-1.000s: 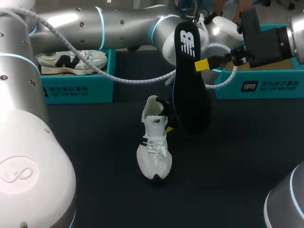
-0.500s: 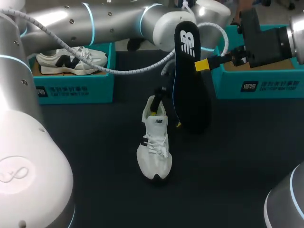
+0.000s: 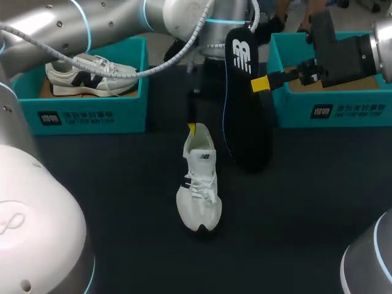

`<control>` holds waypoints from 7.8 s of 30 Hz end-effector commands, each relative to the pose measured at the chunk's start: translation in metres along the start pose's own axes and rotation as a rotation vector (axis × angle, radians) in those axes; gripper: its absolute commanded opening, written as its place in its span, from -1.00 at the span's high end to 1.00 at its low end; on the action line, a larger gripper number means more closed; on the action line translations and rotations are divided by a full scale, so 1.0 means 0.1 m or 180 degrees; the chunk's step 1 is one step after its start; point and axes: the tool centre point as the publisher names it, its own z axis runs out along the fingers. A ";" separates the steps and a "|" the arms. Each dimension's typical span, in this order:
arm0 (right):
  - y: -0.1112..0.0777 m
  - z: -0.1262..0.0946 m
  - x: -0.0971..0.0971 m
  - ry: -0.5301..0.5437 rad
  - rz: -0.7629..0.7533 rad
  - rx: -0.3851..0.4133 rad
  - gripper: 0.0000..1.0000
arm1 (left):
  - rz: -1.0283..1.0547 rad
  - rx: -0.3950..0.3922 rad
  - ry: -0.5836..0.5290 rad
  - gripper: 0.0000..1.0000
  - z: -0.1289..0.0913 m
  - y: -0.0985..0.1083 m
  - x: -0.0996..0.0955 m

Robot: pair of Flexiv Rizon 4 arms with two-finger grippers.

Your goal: Take the shoe out of the shoebox, open the shoe tongue, remove and reinsert the insole, then place the shoe into the shoebox

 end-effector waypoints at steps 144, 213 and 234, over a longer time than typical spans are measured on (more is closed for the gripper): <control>0.99 0.19 -1.77 0.0269 0.2992 0.0521 1.00 | 0.1453 -0.0738 -0.5279 -1.00 -1.86 -0.83 0.00; 0.74 0.05 -1.54 0.0500 0.2431 -0.0570 -1.00 | 0.1526 -0.0685 -0.5391 1.00 -1.88 -0.97 -0.18; 0.52 -0.09 -1.58 0.0791 0.2422 -0.0617 -1.00 | 0.1595 -0.0665 -0.5406 1.00 -1.95 -1.05 -0.07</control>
